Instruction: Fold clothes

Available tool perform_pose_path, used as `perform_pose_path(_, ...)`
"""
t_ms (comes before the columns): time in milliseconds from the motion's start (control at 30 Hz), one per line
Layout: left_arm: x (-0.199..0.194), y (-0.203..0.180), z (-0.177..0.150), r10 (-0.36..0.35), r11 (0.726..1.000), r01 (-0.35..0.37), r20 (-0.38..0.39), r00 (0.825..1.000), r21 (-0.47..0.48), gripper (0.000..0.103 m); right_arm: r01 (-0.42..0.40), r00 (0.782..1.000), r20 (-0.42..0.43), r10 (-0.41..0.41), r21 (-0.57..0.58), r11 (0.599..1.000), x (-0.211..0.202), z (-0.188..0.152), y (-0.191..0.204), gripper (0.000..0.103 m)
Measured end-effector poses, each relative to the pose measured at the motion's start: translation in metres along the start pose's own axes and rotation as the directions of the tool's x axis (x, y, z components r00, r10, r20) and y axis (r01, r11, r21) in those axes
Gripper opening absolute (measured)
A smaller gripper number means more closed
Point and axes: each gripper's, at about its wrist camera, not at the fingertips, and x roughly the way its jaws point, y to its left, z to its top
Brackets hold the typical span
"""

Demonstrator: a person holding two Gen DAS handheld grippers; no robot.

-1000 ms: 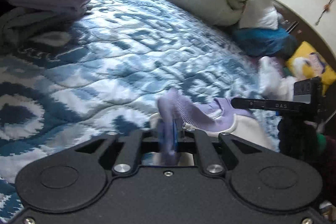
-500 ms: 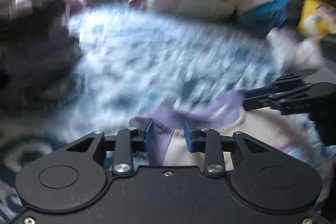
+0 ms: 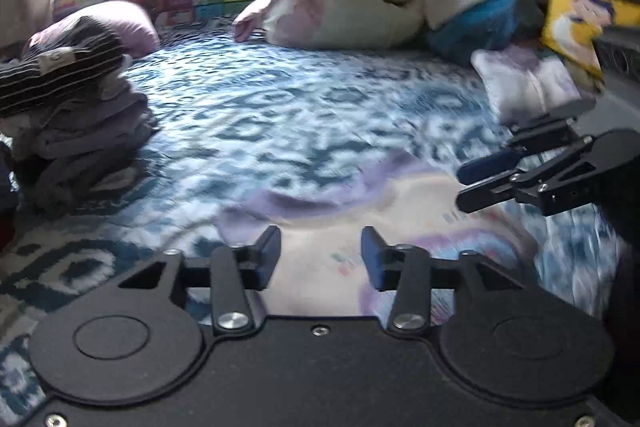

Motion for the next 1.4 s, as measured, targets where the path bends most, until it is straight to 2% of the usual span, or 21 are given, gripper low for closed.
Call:
perform_pose_path(100, 0.023, -0.011, -0.022, 0.019, 1.000, -0.018, -0.076, 0.997, 0.007, 0.044, 0.029, 0.999, -0.032, -0.030, -0.038, 0.999, 0.007, -0.022, 0.016, 0.035)
perform_pose_path(200, 0.027, -0.014, -0.026, 0.043, 0.999, -0.042, -0.080, 0.996, 0.009, 0.044, 0.080, 0.996, -0.047, -0.080, -0.014, 0.997, 0.027, -0.048, 0.020, 0.035)
perform_pose_path(333, 0.003, -0.022, -0.017, 0.027, 1.000, -0.027, -0.007, 1.000, 0.012, 0.044, 0.087, 0.995, 0.034, -0.089, 0.055, 0.995, 0.009, -0.048, 0.029, 0.035)
perform_pose_path(400, 0.013, -0.027, -0.024, 0.024, 0.999, -0.023, -0.038, 0.999, 0.027, 0.044, 0.087, 0.993, 0.075, -0.094, 0.091, 0.992, -0.001, -0.047, 0.033, 0.043)
perform_pose_path(433, 0.021, -0.029, -0.031, 0.036, 0.999, -0.035, -0.060, 0.998, 0.027, 0.045, 0.087, 0.991, 0.096, -0.097, 0.108, 0.990, -0.005, -0.047, 0.035, 0.044)
perform_pose_path(500, 0.020, -0.030, -0.033, 0.052, 0.999, -0.053, -0.056, 0.997, 0.000, 0.045, 0.130, 0.991, 0.024, -0.130, 0.013, 0.991, 0.012, -0.060, 0.048, 0.043)
perform_pose_path(533, 0.013, -0.034, -0.029, 0.066, 0.998, -0.065, -0.041, 0.997, 0.016, 0.045, 0.154, 0.988, 0.035, -0.153, -0.019, 0.988, 0.012, -0.066, 0.054, 0.043)
perform_pose_path(600, -0.001, -0.043, -0.025, 0.070, 0.995, -0.070, 0.005, 0.998, 0.068, 0.045, 0.149, 0.985, 0.086, -0.151, 0.029, 0.988, -0.006, -0.064, 0.058, 0.042)
perform_pose_path(667, 0.000, -0.042, -0.028, 0.030, 0.999, -0.030, 0.002, 1.000, 0.030, 0.049, 0.146, 0.978, 0.145, -0.152, 0.052, 0.988, -0.020, -0.063, 0.062, 0.042)
perform_pose_path(700, 0.007, -0.041, -0.033, 0.016, 1.000, -0.015, -0.030, 0.999, 0.007, 0.051, 0.155, 0.977, 0.141, -0.160, 0.044, 0.987, -0.019, -0.064, 0.063, 0.043)
perform_pose_path(733, 0.016, -0.042, -0.040, 0.022, 1.000, -0.022, -0.061, 0.998, 0.005, 0.052, 0.164, 0.980, 0.104, -0.167, 0.030, 0.986, -0.012, -0.066, 0.065, 0.043)
perform_pose_path(767, 0.020, -0.042, -0.043, 0.030, 1.000, -0.030, -0.059, 0.998, 0.002, 0.053, 0.172, 0.985, 0.028, -0.172, 0.019, 0.985, 0.002, -0.071, 0.063, 0.044)
perform_pose_path(800, 0.017, -0.041, -0.042, 0.028, 0.999, -0.029, -0.057, 0.998, -0.016, 0.054, 0.172, 0.985, 0.007, -0.172, 0.019, 0.985, 0.008, -0.075, 0.061, 0.044)
perform_pose_path(900, -0.001, -0.037, -0.031, 0.032, 0.998, -0.034, -0.026, 0.999, -0.046, 0.054, 0.155, 0.987, 0.038, -0.159, 0.091, 0.984, -0.003, -0.070, 0.058, 0.044)
perform_pose_path(1000, -0.015, -0.029, -0.025, 0.067, 0.990, -0.068, -0.008, 0.998, -0.127, 0.059, 0.132, 0.987, 0.064, -0.145, 0.180, 0.975, -0.019, -0.063, 0.054, 0.045)
perform_pose_path(1100, -0.022, -0.015, -0.023, 0.093, 0.960, -0.093, -0.012, 0.996, -0.263, 0.067, 0.160, 0.981, 0.070, -0.183, 0.255, 0.954, -0.028, -0.057, 0.049, 0.053)
perform_pose_path(1200, -0.021, 0.009, -0.031, 0.067, 0.904, -0.072, -0.026, 0.997, -0.421, 0.068, 0.161, 0.978, 0.068, -0.197, 0.355, 0.921, -0.026, -0.064, 0.037, 0.057)
perform_pose_path(1300, -0.018, 0.029, -0.040, 0.030, 0.838, -0.042, -0.032, 0.999, -0.544, 0.068, 0.130, 0.981, 0.063, -0.182, 0.477, 0.869, -0.018, -0.076, 0.018, 0.058)
perform_pose_path(1400, -0.009, 0.041, -0.049, -0.017, 0.787, -0.004, -0.029, 0.999, -0.616, 0.068, 0.082, 0.986, 0.067, -0.152, 0.596, 0.799, -0.007, -0.088, -0.003, 0.059)
